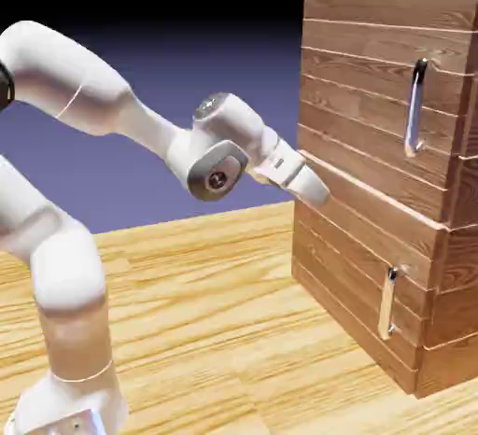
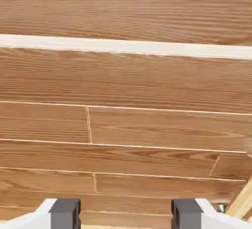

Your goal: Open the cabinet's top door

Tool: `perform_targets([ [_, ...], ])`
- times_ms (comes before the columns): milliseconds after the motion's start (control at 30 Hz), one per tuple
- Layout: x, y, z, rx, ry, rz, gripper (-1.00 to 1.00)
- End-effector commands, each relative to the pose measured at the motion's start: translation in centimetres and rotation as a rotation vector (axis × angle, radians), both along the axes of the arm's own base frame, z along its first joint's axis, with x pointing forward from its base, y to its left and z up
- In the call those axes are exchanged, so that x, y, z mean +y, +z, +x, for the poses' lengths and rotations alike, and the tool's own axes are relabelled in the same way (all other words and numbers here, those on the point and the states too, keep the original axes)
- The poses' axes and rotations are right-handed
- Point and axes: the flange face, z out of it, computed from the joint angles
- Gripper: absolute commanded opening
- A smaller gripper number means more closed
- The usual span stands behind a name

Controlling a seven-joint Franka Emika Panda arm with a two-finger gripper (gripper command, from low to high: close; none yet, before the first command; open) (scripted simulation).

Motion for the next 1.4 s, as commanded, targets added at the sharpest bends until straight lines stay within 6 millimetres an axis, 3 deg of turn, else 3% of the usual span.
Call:
perform_targets([
  [0,0.2,0.7,0.1,-0.016,0.003,-0.001,0.00],
  [367,1.5,7.1,0.1,-0.188,0.031,-0.006,0.00],
  [700,1.1,11.3,-0.6,-0.340,0.043,0.002,0.00],
  [1033,-1.0,13.8,-1.1,-0.477,0.044,0.019,0.00],
  [1367,-4.7,14.3,-0.9,-0.592,0.036,0.039,0.00],
])
